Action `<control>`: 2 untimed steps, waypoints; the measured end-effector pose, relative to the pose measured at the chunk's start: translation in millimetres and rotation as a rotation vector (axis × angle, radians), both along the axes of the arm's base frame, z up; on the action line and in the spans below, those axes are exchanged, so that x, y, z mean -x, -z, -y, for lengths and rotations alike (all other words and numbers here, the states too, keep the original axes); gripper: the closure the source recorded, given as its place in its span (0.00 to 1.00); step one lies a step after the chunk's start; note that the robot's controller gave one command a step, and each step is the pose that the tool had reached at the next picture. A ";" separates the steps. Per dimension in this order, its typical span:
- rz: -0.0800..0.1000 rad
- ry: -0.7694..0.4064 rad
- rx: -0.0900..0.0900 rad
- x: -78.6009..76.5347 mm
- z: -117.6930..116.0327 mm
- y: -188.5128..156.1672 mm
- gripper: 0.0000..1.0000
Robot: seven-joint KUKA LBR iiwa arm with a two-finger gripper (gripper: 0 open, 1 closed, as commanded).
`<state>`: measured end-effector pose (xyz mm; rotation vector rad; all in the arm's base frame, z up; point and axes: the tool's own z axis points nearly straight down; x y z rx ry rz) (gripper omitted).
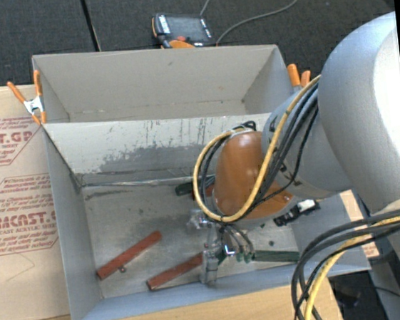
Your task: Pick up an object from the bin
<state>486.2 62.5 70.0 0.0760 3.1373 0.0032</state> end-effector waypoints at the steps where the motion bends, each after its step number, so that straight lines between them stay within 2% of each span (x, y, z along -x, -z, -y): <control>1: -0.004 0.003 0.002 0.6 2.3 0.4 1.00; 2: 0.007 0.013 0.000 -29.7 -17.2 -155.3 1.00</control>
Offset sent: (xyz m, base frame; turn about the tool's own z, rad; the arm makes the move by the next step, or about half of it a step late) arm 0.0000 0.0000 0.0000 0.0000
